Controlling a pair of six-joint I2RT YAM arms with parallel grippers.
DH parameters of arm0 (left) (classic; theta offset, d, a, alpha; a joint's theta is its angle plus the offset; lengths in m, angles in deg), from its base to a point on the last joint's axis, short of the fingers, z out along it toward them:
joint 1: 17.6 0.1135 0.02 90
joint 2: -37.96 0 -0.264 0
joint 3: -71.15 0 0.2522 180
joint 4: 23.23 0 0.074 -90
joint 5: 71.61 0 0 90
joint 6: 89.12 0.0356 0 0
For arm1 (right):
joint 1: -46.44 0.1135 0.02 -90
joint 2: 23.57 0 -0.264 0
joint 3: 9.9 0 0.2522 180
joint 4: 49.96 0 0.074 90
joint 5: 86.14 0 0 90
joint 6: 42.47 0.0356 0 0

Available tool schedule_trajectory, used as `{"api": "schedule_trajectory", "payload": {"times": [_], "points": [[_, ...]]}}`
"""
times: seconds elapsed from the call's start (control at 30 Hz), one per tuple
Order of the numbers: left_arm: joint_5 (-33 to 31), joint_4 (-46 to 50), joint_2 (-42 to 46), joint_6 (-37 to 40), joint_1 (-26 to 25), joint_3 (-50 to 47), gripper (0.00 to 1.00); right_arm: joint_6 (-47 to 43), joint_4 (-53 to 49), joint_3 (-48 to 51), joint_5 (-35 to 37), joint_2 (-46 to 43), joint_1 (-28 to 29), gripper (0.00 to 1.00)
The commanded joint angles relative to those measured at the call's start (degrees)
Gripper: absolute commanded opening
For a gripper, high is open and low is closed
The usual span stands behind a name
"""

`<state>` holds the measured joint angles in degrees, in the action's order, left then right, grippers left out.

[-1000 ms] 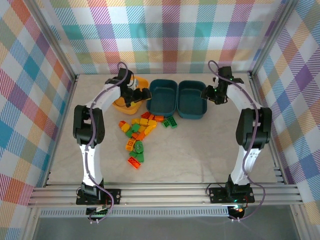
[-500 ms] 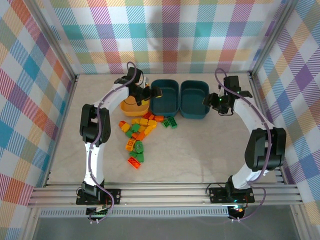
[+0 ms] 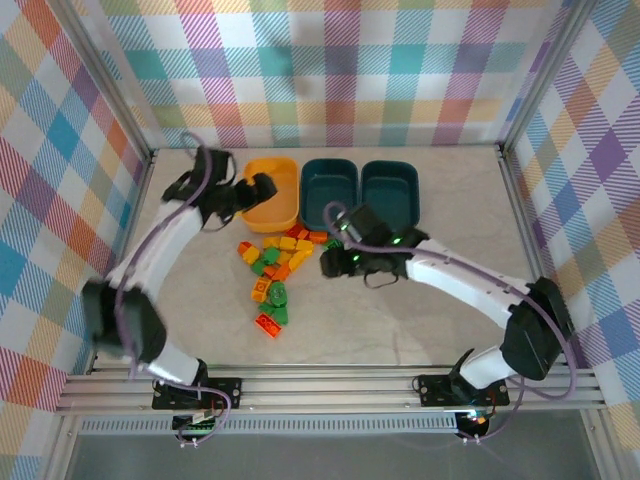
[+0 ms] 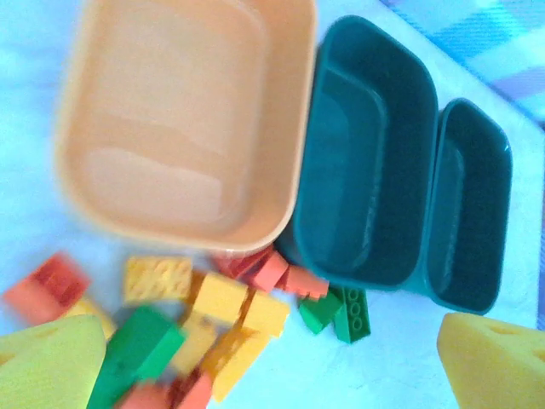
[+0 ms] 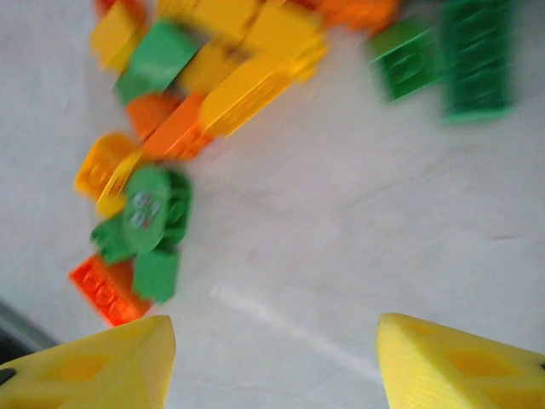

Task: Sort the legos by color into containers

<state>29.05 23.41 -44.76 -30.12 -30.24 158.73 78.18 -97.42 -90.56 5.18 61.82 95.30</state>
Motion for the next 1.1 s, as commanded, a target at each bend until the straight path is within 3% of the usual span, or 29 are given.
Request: {"api": "schedule_trajectory", "payload": {"times": [0.0, 0.13, 0.27, 0.37, 0.5, 0.73, 0.87, 1.07], "points": [[-9.3, 2.5, 14.9, -8.4, -0.4, -15.9, 1.0, 4.0, 0.5, -2.5, 3.6, 6.7, 5.6, 0.64], [-15.8, 9.1, 36.2, -16.3, -0.1, -34.2, 1.0, 2.8, -0.6, -10.0, 4.3, 16.0, 11.5, 0.68], [-14.7, 13.5, 53.4, -22.1, -0.1, -46.9, 1.0, 2.9, -0.4, -14.4, 3.5, 22.7, 12.7, 0.73], [-14.3, 15.1, 60.7, -24.6, 0.0, -50.7, 1.0, 2.6, 0.6, -16.2, 2.5, 25.2, 12.8, 0.78], [-16.3, 15.6, 62.5, -24.9, -0.1, -51.2, 1.0, 1.7, -0.2, -19.8, 0.1, 29.6, 12.8, 0.8], [-16.4, 13.8, 56.5, -22.8, 0.0, -49.6, 1.0, 0.3, -3.2, -28.2, -0.1, 37.1, 12.8, 0.8], [-16.6, 14.1, 54.9, -21.3, 0.0, -48.2, 1.0, 0.4, -5.0, -30.9, 2.5, 39.5, 12.7, 0.75], [-16.4, 13.2, 54.7, -20.9, 0.0, -48.0, 1.0, 0.0, -5.6, -30.0, 4.7, 39.7, 12.1, 0.58]]}}
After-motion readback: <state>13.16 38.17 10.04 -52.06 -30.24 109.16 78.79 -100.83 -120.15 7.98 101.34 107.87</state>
